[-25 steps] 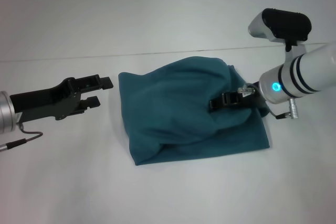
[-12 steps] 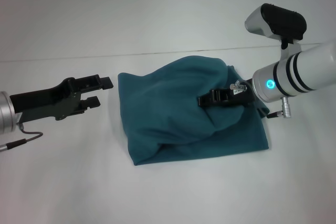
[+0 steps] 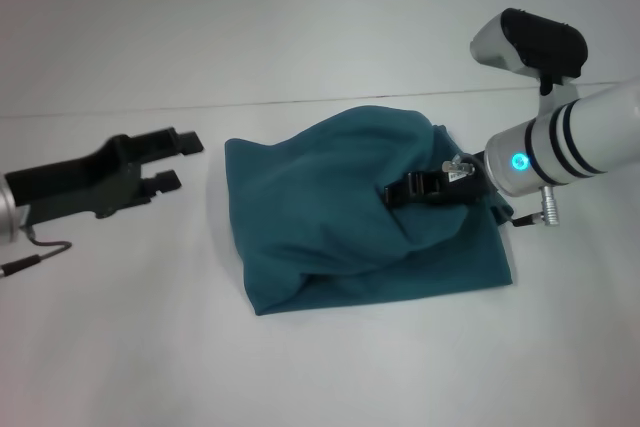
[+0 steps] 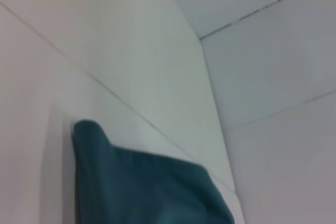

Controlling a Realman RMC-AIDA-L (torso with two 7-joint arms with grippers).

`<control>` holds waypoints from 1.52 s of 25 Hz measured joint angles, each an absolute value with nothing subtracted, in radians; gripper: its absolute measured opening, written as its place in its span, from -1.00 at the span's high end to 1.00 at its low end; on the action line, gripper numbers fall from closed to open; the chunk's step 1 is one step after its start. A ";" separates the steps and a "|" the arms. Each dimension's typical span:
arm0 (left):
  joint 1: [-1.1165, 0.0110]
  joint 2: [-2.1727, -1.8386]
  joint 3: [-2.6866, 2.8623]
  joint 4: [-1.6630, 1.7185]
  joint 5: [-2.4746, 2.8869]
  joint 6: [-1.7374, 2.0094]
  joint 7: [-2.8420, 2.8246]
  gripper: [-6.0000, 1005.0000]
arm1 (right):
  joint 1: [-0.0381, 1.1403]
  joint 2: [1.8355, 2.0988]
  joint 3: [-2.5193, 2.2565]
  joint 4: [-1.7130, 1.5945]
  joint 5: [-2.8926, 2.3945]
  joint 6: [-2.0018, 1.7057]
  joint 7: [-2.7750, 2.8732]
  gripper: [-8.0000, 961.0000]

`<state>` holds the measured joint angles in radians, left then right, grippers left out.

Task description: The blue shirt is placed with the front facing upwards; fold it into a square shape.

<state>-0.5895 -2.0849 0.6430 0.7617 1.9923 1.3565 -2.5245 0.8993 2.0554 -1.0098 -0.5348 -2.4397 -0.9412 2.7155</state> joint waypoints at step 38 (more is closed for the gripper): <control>-0.552 -2.077 0.604 0.770 1.931 1.365 -2.513 -0.50 | 0.835 1.995 -0.927 -0.748 -2.435 -1.191 2.759 0.80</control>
